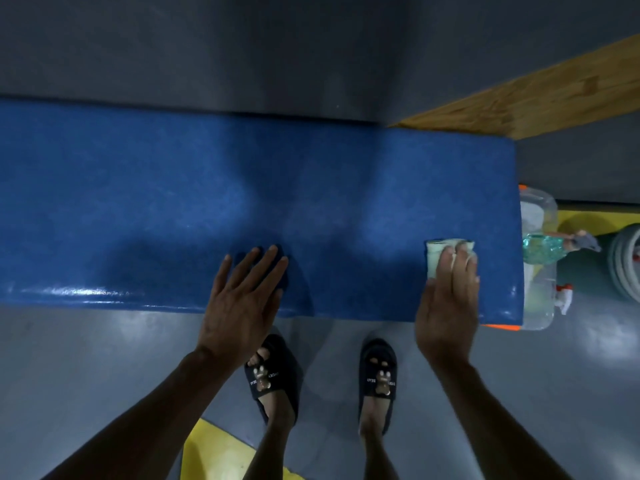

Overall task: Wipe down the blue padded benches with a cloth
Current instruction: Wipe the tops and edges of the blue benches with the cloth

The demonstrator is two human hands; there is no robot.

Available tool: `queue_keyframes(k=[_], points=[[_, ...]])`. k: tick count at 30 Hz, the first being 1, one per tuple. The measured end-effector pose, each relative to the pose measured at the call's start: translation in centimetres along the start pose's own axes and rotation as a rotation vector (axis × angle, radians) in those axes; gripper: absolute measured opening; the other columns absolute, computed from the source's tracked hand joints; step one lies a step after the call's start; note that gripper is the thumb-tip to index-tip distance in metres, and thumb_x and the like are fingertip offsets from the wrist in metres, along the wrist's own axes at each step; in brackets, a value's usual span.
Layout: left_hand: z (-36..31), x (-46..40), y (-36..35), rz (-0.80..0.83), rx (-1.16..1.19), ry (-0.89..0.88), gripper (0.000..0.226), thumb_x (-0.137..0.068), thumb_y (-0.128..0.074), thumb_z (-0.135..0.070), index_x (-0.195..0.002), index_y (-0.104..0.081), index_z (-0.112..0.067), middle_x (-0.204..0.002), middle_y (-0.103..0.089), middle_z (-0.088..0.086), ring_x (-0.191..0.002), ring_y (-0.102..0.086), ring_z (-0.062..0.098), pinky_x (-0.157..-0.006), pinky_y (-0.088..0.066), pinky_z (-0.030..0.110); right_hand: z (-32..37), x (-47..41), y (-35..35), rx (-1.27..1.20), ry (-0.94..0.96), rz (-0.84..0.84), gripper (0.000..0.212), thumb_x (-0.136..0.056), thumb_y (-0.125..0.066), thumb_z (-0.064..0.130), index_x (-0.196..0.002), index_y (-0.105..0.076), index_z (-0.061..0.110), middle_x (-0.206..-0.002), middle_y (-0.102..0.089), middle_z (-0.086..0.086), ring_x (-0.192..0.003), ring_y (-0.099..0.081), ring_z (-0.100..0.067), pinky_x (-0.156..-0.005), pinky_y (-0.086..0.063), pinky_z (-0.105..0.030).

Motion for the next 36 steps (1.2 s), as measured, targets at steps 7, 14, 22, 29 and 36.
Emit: queue_keyframes(k=[7, 14, 22, 29, 36], points=[[1.1, -0.4, 0.9, -0.025, 0.041, -0.036, 0.052, -0.1, -0.03, -0.027, -0.151, -0.037, -0.017, -0.155, -0.04, 0.001, -0.143, -0.037, 0.023, -0.118, -0.021, 0.058, 15.9, 6.6, -4.0, -0.15, 0.162, 0.037, 0.055, -0.098, -0.045, 0.014, -0.149, -0.029, 0.0, -0.159, -0.016, -0.019, -0.148, -0.008, -0.036, -0.118, -0.017, -0.052], [1.8, -0.7, 1.0, -0.017, 0.053, -0.07, 0.054, -0.098, -0.035, -0.022, -0.152, -0.036, -0.018, -0.155, -0.04, -0.001, -0.143, -0.038, 0.021, -0.119, -0.02, 0.059, 5.8, 2.6, -1.5, 0.033, 0.555, 0.112, 0.053, -0.097, -0.046, 0.009, -0.148, -0.034, 0.004, -0.158, -0.024, -0.015, -0.147, -0.019, -0.033, -0.111, -0.029, -0.056], [1.9, -1.0, 0.8, -0.063, 0.085, -0.059, 0.073, -0.083, -0.066, -0.003, -0.15, -0.041, -0.017, -0.153, -0.044, -0.001, -0.141, -0.042, 0.022, -0.118, -0.023, 0.058, 8.4, 2.6, -2.7, -0.078, -0.035, -0.109, 0.053, -0.1, -0.04, 0.015, -0.148, -0.029, -0.004, -0.156, -0.023, -0.022, -0.147, -0.015, -0.039, -0.113, -0.025, -0.057], [2.1, -1.1, 1.2, -0.055, 0.102, -0.077, 0.06, -0.092, -0.05, -0.008, -0.15, -0.04, -0.018, -0.152, -0.044, -0.001, -0.141, -0.042, 0.021, -0.117, -0.024, 0.058, 10.7, 3.2, -2.2, 0.008, 0.442, 0.08, 0.05, -0.101, -0.041, 0.023, -0.149, -0.034, 0.01, -0.159, -0.022, -0.014, -0.148, -0.017, -0.032, -0.114, -0.025, -0.054], [2.1, -1.0, 0.8, -0.097, 0.125, -0.079, 0.056, -0.093, -0.048, -0.011, -0.149, -0.043, -0.017, -0.151, -0.046, -0.002, -0.139, -0.045, 0.021, -0.115, -0.029, 0.057, -0.5, -1.0, 2.6, 0.18, 0.163, 0.015, 0.048, -0.097, -0.044, 0.039, -0.141, -0.051, 0.021, -0.134, -0.044, -0.018, -0.105, -0.043, -0.039, -0.084, -0.038, -0.049]])
Point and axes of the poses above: each hand's wrist, its own x-axis away from the middle knuckle, its own y-axis out of the back of the hand, z = x × y, the point moved 2 cm from there along -x, towards the middle knuckle
